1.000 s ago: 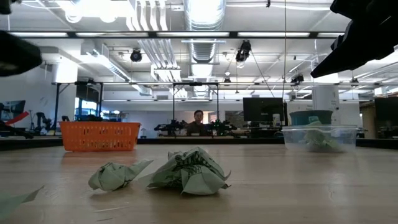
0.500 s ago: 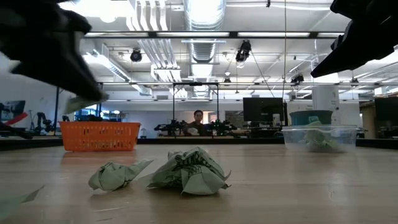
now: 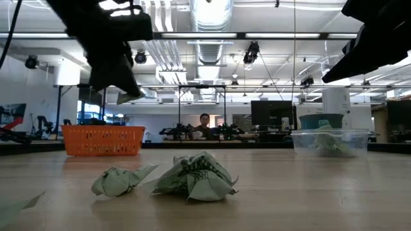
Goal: Pick and place items into bin
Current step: Put the stevia packet into the orange bin
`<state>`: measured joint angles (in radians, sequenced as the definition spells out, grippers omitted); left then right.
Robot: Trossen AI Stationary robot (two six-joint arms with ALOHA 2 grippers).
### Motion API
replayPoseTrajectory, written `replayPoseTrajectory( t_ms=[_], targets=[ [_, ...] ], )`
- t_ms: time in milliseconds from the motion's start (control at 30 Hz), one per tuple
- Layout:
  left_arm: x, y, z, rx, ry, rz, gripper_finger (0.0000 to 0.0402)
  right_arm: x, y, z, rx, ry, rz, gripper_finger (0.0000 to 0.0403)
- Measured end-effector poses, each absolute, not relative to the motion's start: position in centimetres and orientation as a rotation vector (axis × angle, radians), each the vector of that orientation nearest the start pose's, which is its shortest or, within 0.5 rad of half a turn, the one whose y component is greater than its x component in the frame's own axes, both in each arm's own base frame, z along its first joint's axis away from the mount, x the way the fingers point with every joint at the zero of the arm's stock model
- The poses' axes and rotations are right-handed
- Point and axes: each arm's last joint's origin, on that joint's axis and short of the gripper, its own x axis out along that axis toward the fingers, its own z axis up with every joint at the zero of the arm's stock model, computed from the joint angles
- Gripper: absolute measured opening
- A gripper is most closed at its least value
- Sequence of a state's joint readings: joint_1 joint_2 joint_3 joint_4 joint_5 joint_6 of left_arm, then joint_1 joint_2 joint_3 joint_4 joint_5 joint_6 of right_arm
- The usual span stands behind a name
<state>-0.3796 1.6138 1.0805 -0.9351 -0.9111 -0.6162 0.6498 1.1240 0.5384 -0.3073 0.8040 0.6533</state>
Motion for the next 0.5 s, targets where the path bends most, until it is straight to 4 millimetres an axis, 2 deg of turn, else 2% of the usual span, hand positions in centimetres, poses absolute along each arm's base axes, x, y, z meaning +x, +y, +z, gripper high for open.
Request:
replayPoseTrajectory(
  t_ms=[200,500],
  targets=[
    [27.3,-4.5,22.1,0.259,1.044,0.766,0.0,17.0,10.3,18.5,0.033,0.579,-0.346,0.0068],
    [27.5,-0.8,21.6,0.15,1.16,0.777,0.0,16.8,10.2,18.2,0.038,0.582,-0.351,0.0068]
  ],
)
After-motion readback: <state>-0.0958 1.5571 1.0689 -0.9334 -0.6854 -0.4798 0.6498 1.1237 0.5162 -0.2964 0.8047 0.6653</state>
